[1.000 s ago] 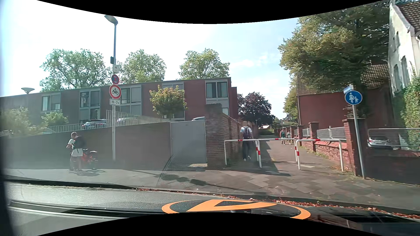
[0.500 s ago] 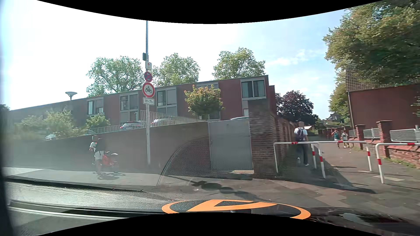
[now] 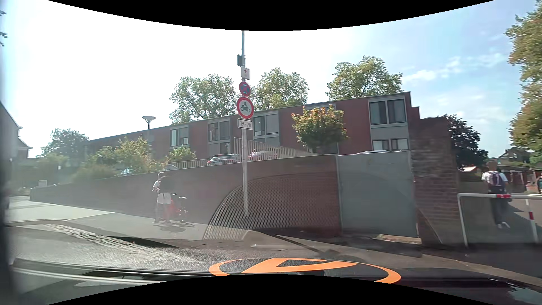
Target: Follow the waypoints while adhering to traffic rules and regulations
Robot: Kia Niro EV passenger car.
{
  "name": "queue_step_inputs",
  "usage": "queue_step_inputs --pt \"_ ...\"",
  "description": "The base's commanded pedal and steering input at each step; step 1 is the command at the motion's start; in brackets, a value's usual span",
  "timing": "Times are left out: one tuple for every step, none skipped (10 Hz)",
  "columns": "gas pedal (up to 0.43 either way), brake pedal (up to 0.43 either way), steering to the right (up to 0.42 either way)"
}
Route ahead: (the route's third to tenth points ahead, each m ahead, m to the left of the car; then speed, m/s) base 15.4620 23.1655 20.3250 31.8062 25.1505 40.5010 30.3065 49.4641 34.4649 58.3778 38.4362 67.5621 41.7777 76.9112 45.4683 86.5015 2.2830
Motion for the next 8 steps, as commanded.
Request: queue_step_inputs --pt "0.059 0.000 -0.740" --pt "0.067 0.000 -0.741" --pt "0.079 0.000 -0.741" --pt "0.079 0.000 -0.737" --pt "0.079 0.000 -0.731" --pt "0.098 0.000 -0.720" --pt "0.110 0.000 -0.712" --pt "0.110 0.000 -0.710"
